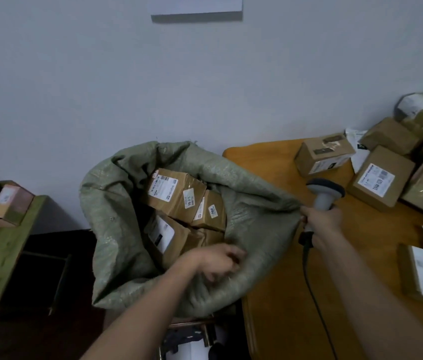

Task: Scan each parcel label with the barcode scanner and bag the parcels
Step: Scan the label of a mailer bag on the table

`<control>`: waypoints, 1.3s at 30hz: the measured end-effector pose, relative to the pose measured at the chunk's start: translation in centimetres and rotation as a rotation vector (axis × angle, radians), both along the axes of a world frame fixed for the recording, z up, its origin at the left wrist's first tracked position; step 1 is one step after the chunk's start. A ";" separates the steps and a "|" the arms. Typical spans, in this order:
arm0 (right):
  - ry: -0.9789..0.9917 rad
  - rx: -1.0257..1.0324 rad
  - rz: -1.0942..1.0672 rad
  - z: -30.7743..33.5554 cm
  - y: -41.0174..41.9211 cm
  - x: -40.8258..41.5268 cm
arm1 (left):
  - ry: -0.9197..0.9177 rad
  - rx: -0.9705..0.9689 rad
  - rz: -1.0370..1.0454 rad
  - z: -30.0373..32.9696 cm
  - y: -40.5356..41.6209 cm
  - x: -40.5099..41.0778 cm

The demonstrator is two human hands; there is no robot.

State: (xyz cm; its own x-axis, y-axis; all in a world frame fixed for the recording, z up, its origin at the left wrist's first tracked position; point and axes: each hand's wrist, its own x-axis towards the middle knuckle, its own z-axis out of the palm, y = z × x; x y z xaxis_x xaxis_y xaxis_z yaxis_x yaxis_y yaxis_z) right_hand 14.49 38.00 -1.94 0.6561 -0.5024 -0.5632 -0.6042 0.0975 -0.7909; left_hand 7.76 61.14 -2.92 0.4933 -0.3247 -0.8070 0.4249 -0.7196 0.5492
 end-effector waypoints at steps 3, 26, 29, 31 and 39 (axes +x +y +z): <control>-0.015 0.006 0.018 0.7 -1.9 -0.9 | 0.181 -0.084 -0.096 -0.6 -3.7 -0.4; -0.096 -0.002 0.032 3.5 -37.0 -3.4 | -0.654 0.073 -0.263 -1.7 -39.2 4.6; -0.039 -0.028 0.119 3.5 -42.7 -4.0 | -0.740 0.130 -0.485 -3.2 -45.7 4.6; -0.041 -0.044 0.110 3.6 -45.5 -4.1 | -0.786 0.176 -0.645 -4.5 -49.4 4.4; -0.058 -0.008 0.135 3.4 -50.5 -3.7 | -0.764 0.315 -0.725 -5.2 -54.0 5.3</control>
State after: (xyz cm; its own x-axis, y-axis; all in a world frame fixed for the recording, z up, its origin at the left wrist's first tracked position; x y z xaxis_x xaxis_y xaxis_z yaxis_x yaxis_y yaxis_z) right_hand 10.76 -12.54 1.48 0.7495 -0.4114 -0.5186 -0.5644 0.0122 -0.8254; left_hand 13.03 7.16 -8.17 0.6735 -0.5726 -0.4675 -0.5297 -0.8149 0.2351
